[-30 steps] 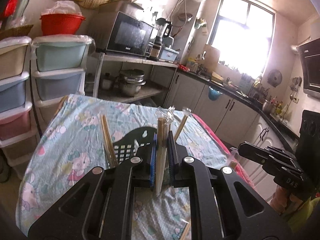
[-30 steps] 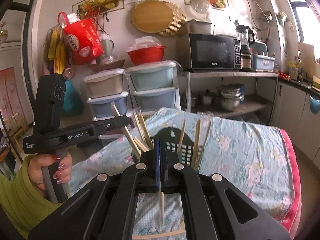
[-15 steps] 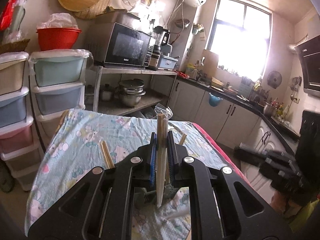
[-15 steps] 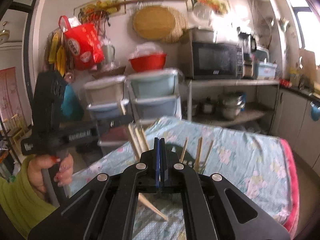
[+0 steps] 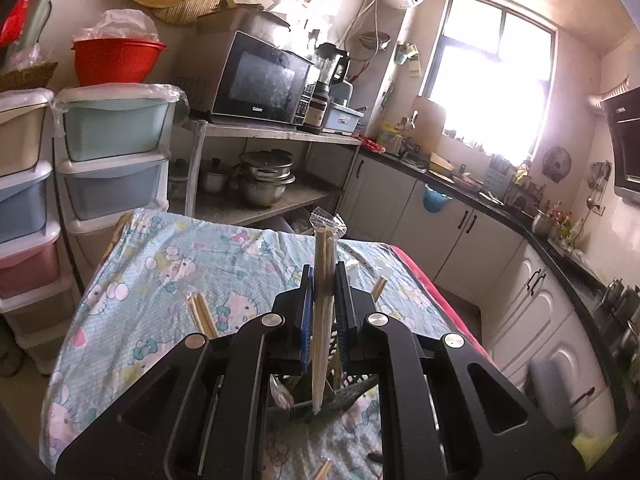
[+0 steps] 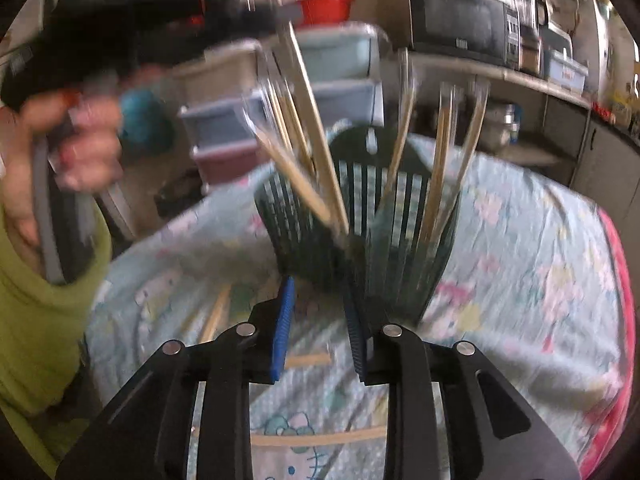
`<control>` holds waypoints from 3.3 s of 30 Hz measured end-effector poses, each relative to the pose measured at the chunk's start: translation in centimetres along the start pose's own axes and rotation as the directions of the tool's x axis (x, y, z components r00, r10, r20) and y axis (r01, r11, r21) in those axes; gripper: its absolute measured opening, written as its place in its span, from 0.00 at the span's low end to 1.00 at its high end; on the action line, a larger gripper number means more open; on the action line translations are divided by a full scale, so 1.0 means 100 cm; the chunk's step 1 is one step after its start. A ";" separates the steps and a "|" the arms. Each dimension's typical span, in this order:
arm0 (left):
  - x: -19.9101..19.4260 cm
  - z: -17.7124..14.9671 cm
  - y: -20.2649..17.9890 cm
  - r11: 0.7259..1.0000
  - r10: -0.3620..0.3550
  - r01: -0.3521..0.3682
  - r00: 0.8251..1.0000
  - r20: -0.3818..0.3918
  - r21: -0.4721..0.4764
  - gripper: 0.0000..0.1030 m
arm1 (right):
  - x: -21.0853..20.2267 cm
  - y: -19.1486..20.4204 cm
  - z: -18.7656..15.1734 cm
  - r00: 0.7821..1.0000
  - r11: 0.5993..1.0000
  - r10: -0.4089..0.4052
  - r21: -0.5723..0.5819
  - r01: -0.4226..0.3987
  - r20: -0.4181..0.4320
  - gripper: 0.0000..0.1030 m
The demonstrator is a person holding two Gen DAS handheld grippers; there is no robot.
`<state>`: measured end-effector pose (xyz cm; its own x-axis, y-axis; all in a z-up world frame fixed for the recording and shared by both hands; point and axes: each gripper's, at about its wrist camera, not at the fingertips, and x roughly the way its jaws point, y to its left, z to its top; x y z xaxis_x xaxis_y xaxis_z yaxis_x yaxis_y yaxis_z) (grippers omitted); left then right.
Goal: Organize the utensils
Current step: 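Open the right tool over the caddy while the left tool lowers and releases its chopstick into it, then pull both open tools back from the caddy toward the remaining chopsticks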
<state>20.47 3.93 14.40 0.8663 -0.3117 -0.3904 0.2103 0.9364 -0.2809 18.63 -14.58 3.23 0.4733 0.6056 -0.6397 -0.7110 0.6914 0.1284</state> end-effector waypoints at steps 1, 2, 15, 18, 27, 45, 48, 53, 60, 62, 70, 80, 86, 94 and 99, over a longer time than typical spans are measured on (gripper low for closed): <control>0.002 0.001 0.000 1.000 0.001 -0.001 1.000 0.002 -0.002 0.07 | 0.007 -0.002 -0.005 1.000 1.000 -0.004 0.019 0.004 -0.023 0.24; 0.003 0.003 0.001 1.000 0.004 -0.004 1.000 0.004 -0.003 0.07 | 0.011 -0.003 -0.007 0.999 1.000 -0.004 0.029 0.005 -0.034 0.24; 0.015 0.022 0.006 0.999 0.041 -0.040 0.998 0.056 -0.018 0.07 | 0.028 -0.015 -0.005 0.999 0.998 -0.002 0.060 0.004 -0.042 0.29; 0.022 0.024 0.008 0.999 0.043 -0.041 0.998 0.054 -0.028 0.06 | 0.034 -0.016 -0.004 0.999 0.998 -0.003 0.055 0.006 -0.053 0.33; 0.044 0.009 0.011 0.998 0.065 -0.065 0.998 -0.004 -0.011 0.06 | 0.048 -0.026 -0.008 0.998 0.995 -0.017 0.092 0.023 -0.065 0.43; 0.053 -0.021 0.018 0.994 0.110 -0.111 0.987 -0.115 0.004 0.46 | 0.043 -0.042 -0.012 0.996 0.987 -0.072 0.143 0.078 -0.050 0.63; 0.052 -0.022 0.019 0.993 0.115 -0.115 0.987 -0.115 0.007 0.57 | 0.039 -0.044 -0.012 0.996 0.985 -0.079 0.150 0.085 -0.045 0.64; 0.042 -0.026 0.021 0.993 0.117 -0.117 0.987 -0.114 0.006 0.76 | 0.030 -0.045 -0.012 0.995 0.982 -0.095 0.159 0.098 -0.026 0.74; 0.025 -0.032 0.023 0.992 0.126 -0.126 0.985 -0.116 0.001 0.89 | 0.020 -0.046 -0.013 0.994 0.981 -0.105 0.164 0.105 -0.010 0.75; 0.021 -0.034 0.023 0.991 0.132 -0.133 0.984 -0.117 0.003 0.89 | 0.017 -0.045 -0.014 0.994 0.980 -0.107 0.166 0.106 -0.005 0.75; 0.003 -0.043 0.023 0.991 0.130 -0.132 0.985 -0.114 -0.010 0.89 | 0.010 -0.040 -0.019 0.994 0.980 -0.110 0.165 0.109 0.000 0.75; -0.018 -0.059 0.023 0.991 0.128 -0.132 0.986 -0.110 -0.026 0.89 | -0.001 -0.031 -0.024 0.994 0.981 -0.112 0.161 0.109 0.012 0.75; -0.029 -0.070 0.026 0.990 0.130 -0.135 0.985 -0.116 -0.039 0.89 | -0.007 -0.029 -0.027 0.993 0.980 -0.116 0.163 0.111 0.017 0.76; -0.032 -0.084 0.028 0.988 0.142 -0.149 0.980 -0.140 -0.041 0.89 | -0.012 -0.026 -0.034 0.993 0.979 -0.118 0.168 0.114 0.017 0.76; -0.032 -0.094 0.027 0.988 0.142 -0.151 0.977 -0.161 -0.042 0.89 | -0.014 -0.025 -0.038 0.993 0.978 -0.120 0.172 0.115 0.019 0.76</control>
<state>14.07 5.98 6.66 0.8030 -0.1975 -0.5623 0.0581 0.9650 -0.2558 17.76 -18.62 0.95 0.5645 0.5258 -0.6363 -0.5519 0.8136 0.1827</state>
